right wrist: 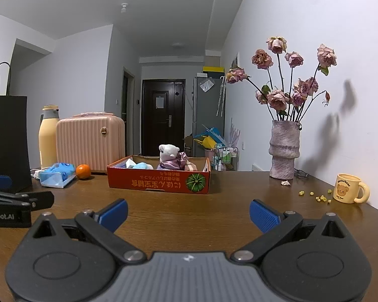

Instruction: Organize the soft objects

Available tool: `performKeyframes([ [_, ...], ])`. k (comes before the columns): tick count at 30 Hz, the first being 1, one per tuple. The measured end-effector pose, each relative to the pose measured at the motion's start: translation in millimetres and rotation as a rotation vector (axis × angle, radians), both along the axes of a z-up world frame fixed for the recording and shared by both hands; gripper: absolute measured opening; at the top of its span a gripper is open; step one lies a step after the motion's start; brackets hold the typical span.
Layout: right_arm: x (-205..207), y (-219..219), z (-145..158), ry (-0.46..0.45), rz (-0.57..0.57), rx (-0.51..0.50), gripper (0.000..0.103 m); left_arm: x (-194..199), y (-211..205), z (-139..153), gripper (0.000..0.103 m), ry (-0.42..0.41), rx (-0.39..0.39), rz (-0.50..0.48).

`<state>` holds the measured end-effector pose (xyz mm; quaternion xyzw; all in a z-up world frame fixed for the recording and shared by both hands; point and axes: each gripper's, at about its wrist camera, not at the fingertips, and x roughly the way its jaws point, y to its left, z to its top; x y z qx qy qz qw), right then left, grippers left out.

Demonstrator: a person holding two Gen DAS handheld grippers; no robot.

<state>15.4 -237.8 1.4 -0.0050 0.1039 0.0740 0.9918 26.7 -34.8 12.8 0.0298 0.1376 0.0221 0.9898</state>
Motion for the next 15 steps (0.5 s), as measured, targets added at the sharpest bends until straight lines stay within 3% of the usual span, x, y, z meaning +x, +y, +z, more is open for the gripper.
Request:
performKeyframes([
  [15,-3.6,2.3,1.3,-0.008,-0.001,-0.002,0.103,-4.0,-2.6,1.9,0.103,-0.013,0.011,-0.005],
])
